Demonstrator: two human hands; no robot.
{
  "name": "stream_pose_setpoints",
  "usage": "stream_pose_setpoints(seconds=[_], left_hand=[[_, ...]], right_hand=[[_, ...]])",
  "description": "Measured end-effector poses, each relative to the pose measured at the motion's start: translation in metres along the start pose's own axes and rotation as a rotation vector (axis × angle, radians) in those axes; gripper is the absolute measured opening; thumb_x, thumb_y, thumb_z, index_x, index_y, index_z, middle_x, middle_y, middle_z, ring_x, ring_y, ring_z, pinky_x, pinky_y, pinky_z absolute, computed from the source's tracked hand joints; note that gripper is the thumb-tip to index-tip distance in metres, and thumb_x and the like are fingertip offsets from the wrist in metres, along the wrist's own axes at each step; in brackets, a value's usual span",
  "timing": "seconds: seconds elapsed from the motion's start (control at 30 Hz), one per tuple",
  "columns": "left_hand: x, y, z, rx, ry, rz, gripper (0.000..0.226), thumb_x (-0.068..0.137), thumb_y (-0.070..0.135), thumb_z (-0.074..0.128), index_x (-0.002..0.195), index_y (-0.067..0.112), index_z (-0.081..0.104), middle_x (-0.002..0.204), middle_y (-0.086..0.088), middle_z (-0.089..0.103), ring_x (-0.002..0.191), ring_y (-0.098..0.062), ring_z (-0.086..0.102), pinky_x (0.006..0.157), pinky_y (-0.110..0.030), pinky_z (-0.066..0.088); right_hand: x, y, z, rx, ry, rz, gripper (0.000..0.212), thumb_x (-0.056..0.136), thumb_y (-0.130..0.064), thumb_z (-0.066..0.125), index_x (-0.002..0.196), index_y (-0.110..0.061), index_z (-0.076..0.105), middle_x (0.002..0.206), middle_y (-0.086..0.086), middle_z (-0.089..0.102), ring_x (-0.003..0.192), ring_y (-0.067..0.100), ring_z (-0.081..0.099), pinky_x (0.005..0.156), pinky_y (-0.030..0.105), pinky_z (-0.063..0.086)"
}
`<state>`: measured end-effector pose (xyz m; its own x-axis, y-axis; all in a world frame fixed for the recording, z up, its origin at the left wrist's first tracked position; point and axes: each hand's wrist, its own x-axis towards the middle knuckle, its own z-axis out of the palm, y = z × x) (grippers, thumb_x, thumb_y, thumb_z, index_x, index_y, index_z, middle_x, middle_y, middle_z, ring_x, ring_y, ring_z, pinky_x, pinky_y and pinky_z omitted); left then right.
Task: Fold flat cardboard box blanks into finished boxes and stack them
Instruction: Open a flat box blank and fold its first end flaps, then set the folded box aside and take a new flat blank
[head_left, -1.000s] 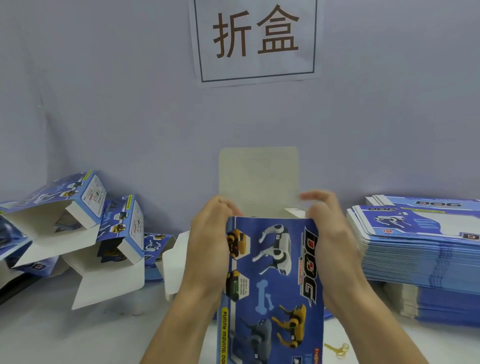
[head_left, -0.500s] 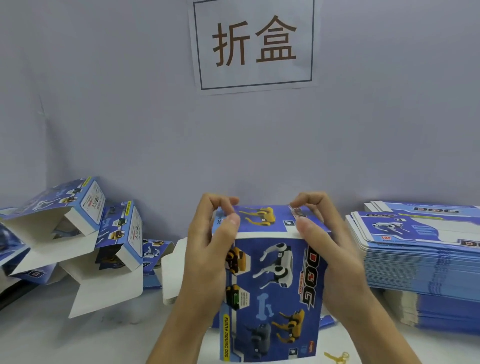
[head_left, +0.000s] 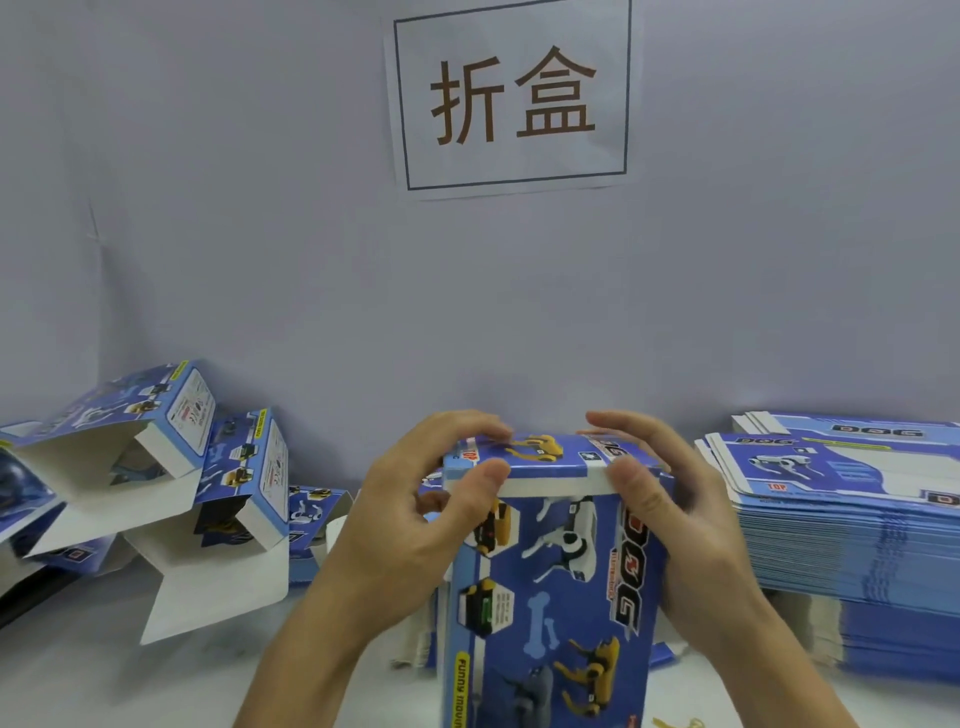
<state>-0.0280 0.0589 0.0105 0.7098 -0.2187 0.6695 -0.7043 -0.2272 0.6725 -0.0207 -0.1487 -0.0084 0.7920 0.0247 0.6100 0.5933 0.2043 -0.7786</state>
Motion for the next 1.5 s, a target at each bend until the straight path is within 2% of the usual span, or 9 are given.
stream_pose_setpoints(seconds=[0.13, 0.27, 0.33, 0.47, 0.73, 1.1, 1.3, 1.43, 1.5], left_hand=[[-0.003, -0.003, -0.003, -0.037, -0.295, -0.415, 0.110, 0.052, 0.072, 0.078, 0.146, 0.058, 0.023, 0.132, 0.030, 0.056, 0.113, -0.002, 0.065, 0.099, -0.034, 0.052], [-0.007, -0.001, -0.007, 0.040, -0.540, -0.509, 0.059, 0.053, 0.063, 0.078, 0.109, 0.055, 0.061, 0.104, 0.025, 0.071, 0.093, 0.003, 0.069, 0.082, -0.018, 0.054], [-0.002, -0.005, -0.015, -0.068, -0.251, -0.374, 0.067, 0.045, 0.062, 0.082, 0.106, 0.040, 0.066, 0.095, 0.014, 0.073, 0.077, 0.003, 0.068, 0.065, -0.012, 0.049], [0.000, -0.019, -0.062, -0.355, 0.565, -0.275, 0.115, 0.025, 0.089, 0.075, 0.116, 0.020, 0.055, 0.096, 0.011, 0.068, 0.073, 0.003, 0.064, 0.068, -0.019, 0.052], [-0.005, -0.054, -0.001, 0.672, -0.163, -0.474, 0.083, 0.083, 0.069, 0.059, 0.154, 0.036, 0.030, 0.158, 0.012, 0.033, 0.139, -0.012, 0.036, 0.112, -0.033, 0.036], [0.001, -0.021, 0.022, 0.831, -0.174, -0.295, 0.046, 0.098, 0.065, 0.036, 0.084, 0.029, 0.061, 0.085, 0.005, 0.063, 0.079, -0.018, 0.058, 0.075, -0.042, 0.053], [0.006, -0.004, 0.045, 0.294, -0.008, -0.175, 0.040, 0.092, 0.051, 0.062, 0.127, 0.033, 0.063, 0.110, 0.027, 0.059, 0.108, 0.008, 0.053, 0.086, -0.018, 0.053], [0.010, -0.011, 0.022, 0.143, 0.451, -0.388, 0.086, 0.074, 0.036, 0.085, 0.143, 0.031, 0.033, 0.125, 0.016, 0.043, 0.118, -0.006, 0.045, 0.095, -0.029, 0.042], [0.009, -0.017, 0.010, -0.209, 0.372, -0.530, 0.086, 0.067, 0.036, 0.087, 0.139, 0.025, 0.041, 0.123, 0.006, 0.060, 0.109, -0.016, 0.062, 0.088, -0.037, 0.054]], right_hand=[[0.003, -0.005, -0.015, 0.278, 0.112, 0.217, 0.060, 0.078, -0.068, 0.062, 0.121, -0.026, 0.068, 0.104, 0.014, 0.075, 0.087, 0.036, 0.074, 0.074, 0.051, 0.059], [0.004, -0.003, -0.044, 0.228, 0.185, 0.366, 0.044, 0.100, -0.053, 0.041, 0.127, -0.030, 0.067, 0.112, 0.006, 0.074, 0.085, 0.014, 0.075, 0.067, 0.031, 0.060], [0.006, 0.003, -0.053, 0.151, 0.255, 0.349, 0.037, 0.106, -0.041, 0.035, 0.128, -0.033, 0.064, 0.125, 0.006, 0.067, 0.110, 0.016, 0.067, 0.094, 0.040, 0.053], [0.008, 0.004, -0.048, 0.203, 0.239, 0.459, 0.046, 0.097, -0.063, 0.034, 0.123, -0.043, 0.066, 0.123, 0.012, 0.069, 0.117, 0.035, 0.061, 0.087, 0.052, 0.046], [0.008, 0.017, -0.017, -0.231, 0.152, 0.509, 0.020, 0.101, -0.033, 0.053, 0.108, -0.033, 0.072, 0.108, 0.005, 0.070, 0.092, 0.023, 0.067, 0.074, 0.036, 0.049], [0.007, 0.032, 0.022, -0.166, 0.098, 0.640, 0.050, 0.092, -0.056, 0.057, 0.098, -0.007, 0.069, 0.074, 0.011, 0.076, 0.061, 0.021, 0.073, 0.050, 0.023, 0.052], [0.010, 0.023, 0.013, 0.024, 0.411, 0.343, 0.018, 0.104, -0.015, 0.051, 0.097, -0.008, 0.066, 0.087, 0.006, 0.078, 0.082, 0.021, 0.076, 0.069, 0.036, 0.058], [0.014, 0.014, -0.002, 0.213, 0.427, 0.328, 0.010, 0.102, -0.014, 0.052, 0.102, -0.009, 0.061, 0.093, 0.007, 0.078, 0.085, 0.020, 0.075, 0.064, 0.031, 0.060], [0.013, 0.011, -0.003, 0.279, 0.343, 0.338, 0.011, 0.102, -0.012, 0.051, 0.108, -0.010, 0.060, 0.098, 0.007, 0.078, 0.086, 0.019, 0.076, 0.061, 0.029, 0.061]])
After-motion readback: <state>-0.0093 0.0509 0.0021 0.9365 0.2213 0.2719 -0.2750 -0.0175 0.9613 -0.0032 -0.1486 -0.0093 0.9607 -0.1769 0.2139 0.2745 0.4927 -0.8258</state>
